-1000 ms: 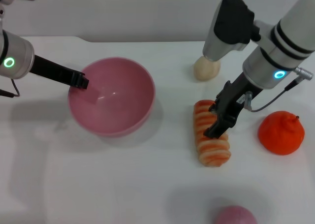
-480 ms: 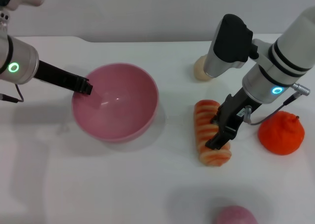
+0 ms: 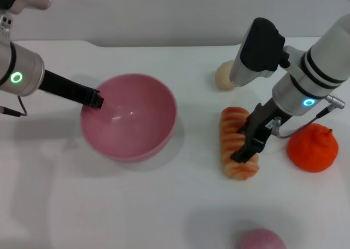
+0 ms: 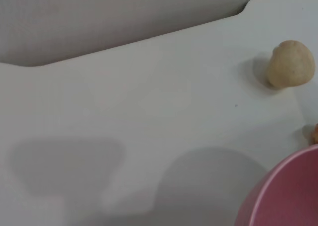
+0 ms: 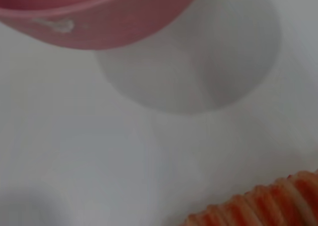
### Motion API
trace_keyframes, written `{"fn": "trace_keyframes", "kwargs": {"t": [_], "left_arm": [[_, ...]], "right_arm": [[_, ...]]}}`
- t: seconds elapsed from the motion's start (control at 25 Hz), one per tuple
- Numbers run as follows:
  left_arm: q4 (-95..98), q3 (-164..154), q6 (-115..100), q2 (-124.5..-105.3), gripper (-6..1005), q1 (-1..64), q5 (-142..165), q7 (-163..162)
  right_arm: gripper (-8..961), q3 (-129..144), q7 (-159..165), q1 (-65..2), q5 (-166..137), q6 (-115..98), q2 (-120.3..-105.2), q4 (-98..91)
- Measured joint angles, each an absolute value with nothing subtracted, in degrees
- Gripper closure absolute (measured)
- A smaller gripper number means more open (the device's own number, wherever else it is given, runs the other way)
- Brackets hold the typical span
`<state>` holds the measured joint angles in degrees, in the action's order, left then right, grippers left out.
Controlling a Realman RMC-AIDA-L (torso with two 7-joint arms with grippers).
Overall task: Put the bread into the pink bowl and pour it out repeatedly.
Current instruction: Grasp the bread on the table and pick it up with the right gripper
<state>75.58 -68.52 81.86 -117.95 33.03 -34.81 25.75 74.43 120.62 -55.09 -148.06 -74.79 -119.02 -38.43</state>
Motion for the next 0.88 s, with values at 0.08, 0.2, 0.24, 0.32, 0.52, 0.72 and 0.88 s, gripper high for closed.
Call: {"fn": "trace_keyframes", "kwargs": {"t": [0.08,0.2,0.24,0.32,0.52,0.72,0.88], "left_arm": [[75.6,-68.6,81.9,-117.95,954,33.0,-34.8,25.7],[75.6,-69.0,82.0,-118.01,954,32.7,-35.3,25.7],[75.6,-69.0,82.0,-118.01,954,32.7,-35.3,25.7],[75.6,-69.0,82.0,-118.02,953,32.5,-35.4,25.7],[75.6,-69.1,82.0,-118.04,953,32.2,-35.4,25.7],[75.8,-69.1,82.0,-118.04,954,31.8,-35.4,25.7],[75.9,-69.1,82.0,-118.04,954,31.6,-36.2,25.7]], "right_arm": [[240,74.5,120.7,-55.1,-148.1,-74.5,-119.00,-38.1],[241,75.3,120.8,-55.1,-148.1,-74.3,-119.00,-37.8],[241,75.8,120.9,-55.1,-148.1,-74.2,-119.00,-37.8],[241,76.9,121.2,-55.1,-148.1,-74.0,-119.01,-37.8],[267,79.4,121.7,-55.1,-148.1,-73.8,-119.12,-38.3],[319,80.0,121.3,-53.4,-148.1,-73.7,-119.15,-41.5],[386,80.3,121.2,-52.9,-148.1,-73.1,-119.17,-42.3]]}}
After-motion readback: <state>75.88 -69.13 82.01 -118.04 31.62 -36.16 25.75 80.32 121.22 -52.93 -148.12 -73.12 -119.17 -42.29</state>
